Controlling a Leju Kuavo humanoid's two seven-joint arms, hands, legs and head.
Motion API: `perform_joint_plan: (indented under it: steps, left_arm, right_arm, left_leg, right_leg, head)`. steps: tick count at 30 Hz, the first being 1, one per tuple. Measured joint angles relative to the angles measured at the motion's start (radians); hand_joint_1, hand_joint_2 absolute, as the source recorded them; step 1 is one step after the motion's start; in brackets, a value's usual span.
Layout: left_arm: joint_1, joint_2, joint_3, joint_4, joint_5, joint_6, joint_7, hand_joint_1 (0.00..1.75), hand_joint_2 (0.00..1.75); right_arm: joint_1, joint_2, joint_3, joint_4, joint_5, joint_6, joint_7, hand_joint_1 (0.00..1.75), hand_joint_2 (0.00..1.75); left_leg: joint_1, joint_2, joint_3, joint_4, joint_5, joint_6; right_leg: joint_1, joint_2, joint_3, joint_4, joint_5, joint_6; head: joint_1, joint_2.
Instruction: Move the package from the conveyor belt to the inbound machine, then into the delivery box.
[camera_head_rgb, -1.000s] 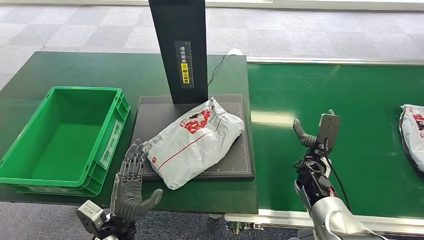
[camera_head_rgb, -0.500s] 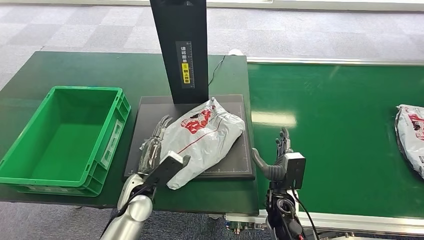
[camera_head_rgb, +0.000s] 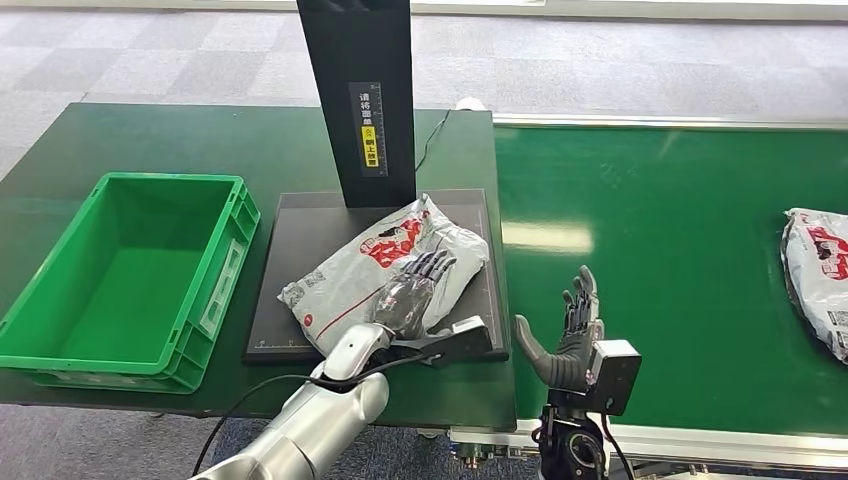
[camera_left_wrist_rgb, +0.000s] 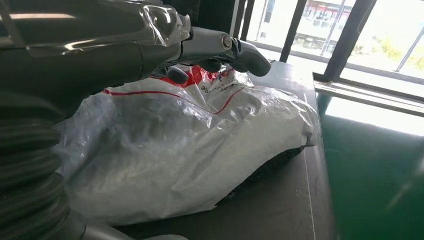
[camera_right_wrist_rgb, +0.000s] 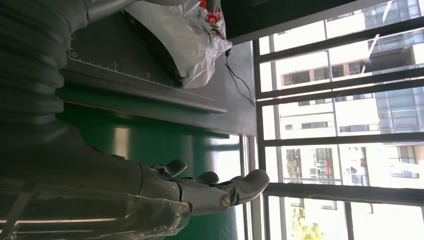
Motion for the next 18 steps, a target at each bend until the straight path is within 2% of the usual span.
perform_joint_plan:
  steps: [9, 18]
  left_arm:
    - [-0.063, -0.021, -0.04, 0.135, -0.063, -0.03, 0.056, 0.0, 1.75]
    - [-0.13, -0.031, -0.055, 0.202, -0.097, -0.099, 0.126, 0.0, 1.75]
  right_arm:
    - [0.043, 0.015, -0.006, -0.1, 0.011, 0.022, 0.01, 0.0, 1.75]
    - [0.072, 0.034, -0.008, -0.187, 0.031, 0.049, 0.028, 0.0, 1.75]
  left_leg:
    - [0.0, 0.0, 0.0, 0.0, 0.0, 0.0]
    - [0.0, 0.0, 0.004, 0.0, 0.0, 0.0]
  right_leg:
    - [0.0, 0.0, 0.001, 0.0, 0.0, 0.0]
    - [0.0, 0.0, 0.005, 0.0, 0.0, 0.0]
  head:
    - [0.0, 0.0]
    - [0.0, 0.0]
